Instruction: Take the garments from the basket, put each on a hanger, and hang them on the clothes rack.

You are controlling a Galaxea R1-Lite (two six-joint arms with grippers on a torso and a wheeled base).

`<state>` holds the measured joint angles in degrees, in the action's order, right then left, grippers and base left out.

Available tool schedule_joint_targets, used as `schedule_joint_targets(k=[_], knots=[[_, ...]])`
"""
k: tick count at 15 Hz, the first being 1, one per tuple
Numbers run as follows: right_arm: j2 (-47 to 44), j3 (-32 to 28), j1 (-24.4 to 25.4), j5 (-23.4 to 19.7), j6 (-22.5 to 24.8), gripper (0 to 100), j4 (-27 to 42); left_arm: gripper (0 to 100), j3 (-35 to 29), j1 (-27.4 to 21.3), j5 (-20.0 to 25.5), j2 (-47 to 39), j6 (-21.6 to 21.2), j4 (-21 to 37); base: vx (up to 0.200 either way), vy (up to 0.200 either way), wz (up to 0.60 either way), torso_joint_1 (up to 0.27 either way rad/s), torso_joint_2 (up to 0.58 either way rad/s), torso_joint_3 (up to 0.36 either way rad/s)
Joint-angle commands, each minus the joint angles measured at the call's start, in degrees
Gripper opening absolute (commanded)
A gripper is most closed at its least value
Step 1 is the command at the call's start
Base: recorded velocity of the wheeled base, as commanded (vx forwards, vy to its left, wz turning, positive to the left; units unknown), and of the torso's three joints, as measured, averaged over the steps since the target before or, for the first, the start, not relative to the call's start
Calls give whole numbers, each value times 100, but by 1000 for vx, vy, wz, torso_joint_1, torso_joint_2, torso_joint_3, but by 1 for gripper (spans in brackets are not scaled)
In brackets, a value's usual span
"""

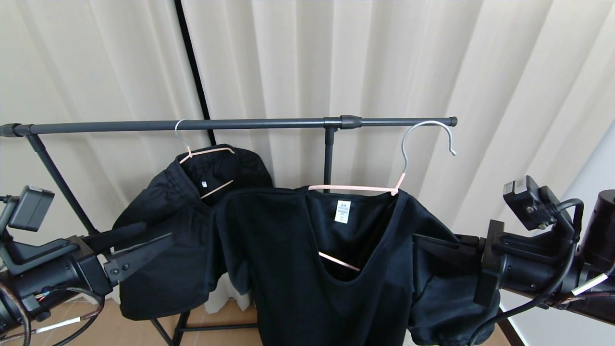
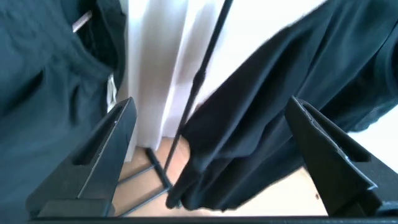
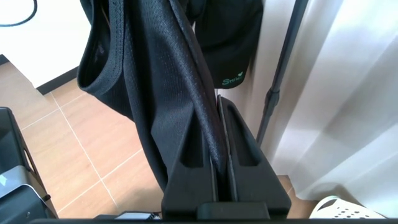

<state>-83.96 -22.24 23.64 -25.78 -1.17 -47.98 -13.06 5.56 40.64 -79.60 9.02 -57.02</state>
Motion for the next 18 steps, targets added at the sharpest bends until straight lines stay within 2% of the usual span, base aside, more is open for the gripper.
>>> schedule_joint_targets(k=[1,3,5,7,10,11,13,16,17,18], knots=[[-15,9,9,-6,3,0,-1,100,-672,-275,-83,402,38,780,0,0,0,0,0,0],[-42,18,80,-14,3,0,-1,100,-1551,-635,-285,736,38,2080,0,0,0,0,0,0],[-68,61,255,-6,3,0,-1,100,-2140,-890,-285,920,38,2863,0,0,0,0,0,0],[-59,88,282,-6,12,0,-1,100,-2412,-1013,-285,938,21,3179,0,0,0,0,0,0],[-33,114,458,-14,117,0,8,100,-3019,-1391,-285,912,-102,4084,0,0,0,0,0,0],[-33,114,493,-14,117,0,8,100,-3071,-1444,-285,894,-164,4181,0,0,0,0,0,0],[-42,79,616,-14,117,0,-1,100,-3326,-1769,-285,639,-797,4577,0,0,0,0,0,0],[-33,88,633,-6,126,0,-1,100,-3493,-2112,-285,463,-1386,4893,0,0,0,0,0,0],[-7,88,642,-6,126,0,-1,100,-3493,-2252,-285,375,-2010,4963,0,0,0,0,0,0],[-7,88,642,-6,126,0,-1,100,-3493,-2314,-285,332,-2150,4963,0,0,0,0,0,0]])
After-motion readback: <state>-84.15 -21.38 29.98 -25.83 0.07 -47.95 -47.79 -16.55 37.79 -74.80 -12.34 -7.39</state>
